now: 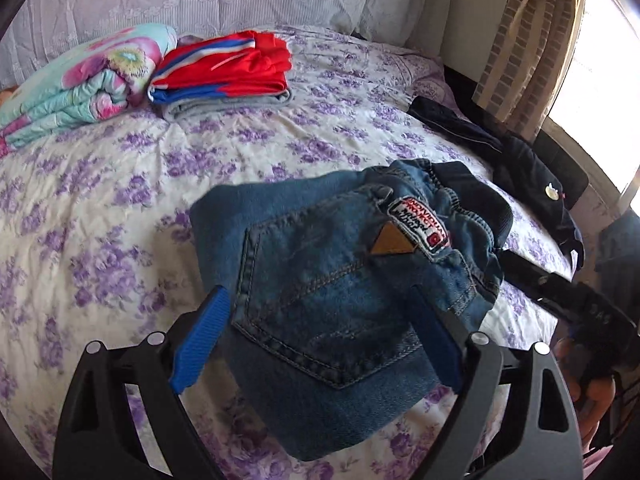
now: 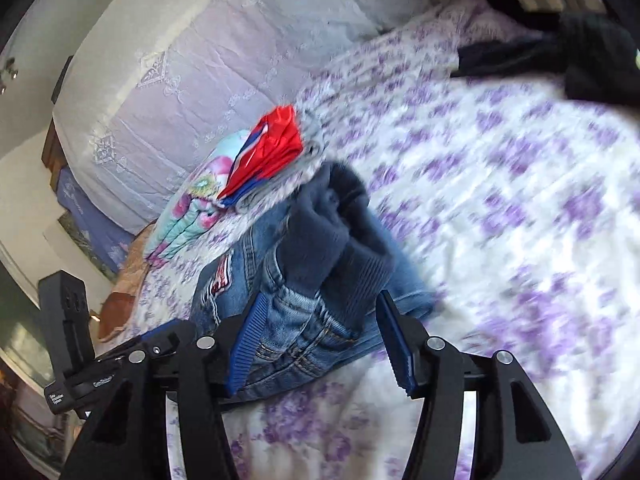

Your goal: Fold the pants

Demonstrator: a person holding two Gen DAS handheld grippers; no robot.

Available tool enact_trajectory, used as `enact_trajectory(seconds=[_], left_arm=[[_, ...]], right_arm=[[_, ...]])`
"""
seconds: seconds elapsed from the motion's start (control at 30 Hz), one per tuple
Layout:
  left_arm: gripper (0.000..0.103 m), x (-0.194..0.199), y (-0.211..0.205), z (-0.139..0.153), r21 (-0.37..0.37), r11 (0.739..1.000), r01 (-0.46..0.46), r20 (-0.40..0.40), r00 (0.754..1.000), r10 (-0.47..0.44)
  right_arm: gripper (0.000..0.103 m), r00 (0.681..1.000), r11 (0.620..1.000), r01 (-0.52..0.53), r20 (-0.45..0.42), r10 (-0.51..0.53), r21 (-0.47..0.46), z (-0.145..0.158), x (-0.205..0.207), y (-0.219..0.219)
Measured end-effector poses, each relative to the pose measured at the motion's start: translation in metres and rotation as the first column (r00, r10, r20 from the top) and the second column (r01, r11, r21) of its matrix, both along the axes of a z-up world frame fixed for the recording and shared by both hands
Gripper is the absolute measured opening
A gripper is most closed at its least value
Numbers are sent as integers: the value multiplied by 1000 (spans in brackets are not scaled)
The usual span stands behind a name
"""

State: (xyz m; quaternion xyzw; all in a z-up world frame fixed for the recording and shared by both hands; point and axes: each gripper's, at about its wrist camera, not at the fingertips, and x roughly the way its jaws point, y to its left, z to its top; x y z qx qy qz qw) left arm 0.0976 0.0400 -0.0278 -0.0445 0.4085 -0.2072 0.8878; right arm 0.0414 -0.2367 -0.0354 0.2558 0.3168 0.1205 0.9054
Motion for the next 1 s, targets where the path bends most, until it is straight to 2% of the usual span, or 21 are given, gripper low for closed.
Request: enact_trajectory(seconds=[0.13, 0.23, 0.3, 0.4, 0.43, 0.5, 0.53, 0.6, 0.63, 0.7, 0.77, 0.9, 1.0], left_arm=[[87, -1, 3, -2, -29, 1000, -4, 5, 1000, 5], [88, -3, 1, -2, -20, 1000, -4, 18, 1000, 5], [88, -5, 1, -3, -19, 1000, -7, 21, 1000, 7], [88, -7, 1, -3, -18, 1000, -14, 29, 999, 14], [88, -8, 1, -4, -20, 1000, -16, 31, 999, 16], [88, -9, 0, -5, -19, 1000, -18, 34, 999, 19], [88, -10, 0, -5, -17, 1000, -18, 37, 999, 19], [88, -10, 1, -6, -19, 1000, -19, 40, 999, 20], [88, -10, 1, -6, -19, 1000, -18, 39, 999, 19], [88, -10, 0, -7, -18, 1000, -15, 36, 999, 16], [88, -11, -2, -7, -12, 1000, -11, 37, 999, 11], [89, -17, -12, -10, 23, 1000, 11, 61, 998, -12], [89, -22, -17, -15, 69, 998, 12, 90, 996, -18]], right_arm=[[58, 997, 996, 4, 78, 3, -95, 24, -10, -3], [57, 993, 977, -13, 112, 37, -211, 39, -1, 4], [57, 994, 970, -43, 90, 66, -240, 43, 12, 6], [55, 994, 954, -106, 8, 113, -280, 39, 35, 11], [52, 994, 943, -113, -29, 110, -314, 36, 42, 13], [37, 989, 932, -145, -63, 132, -333, 32, 49, 18], [36, 986, 923, -165, -70, 150, -347, 33, 50, 21], [21, 987, 893, -160, -53, 152, -420, 37, 47, 28], [18, 986, 881, -161, -39, 160, -446, 39, 43, 29], [14, 986, 888, -161, -34, 162, -432, 42, 39, 23], [14, 988, 911, -157, -48, 149, -382, 36, 37, 12], [13, 989, 949, -130, -98, 106, -285, -1, 37, -8], [14, 992, 961, -114, -87, 95, -250, -6, 34, -11]])
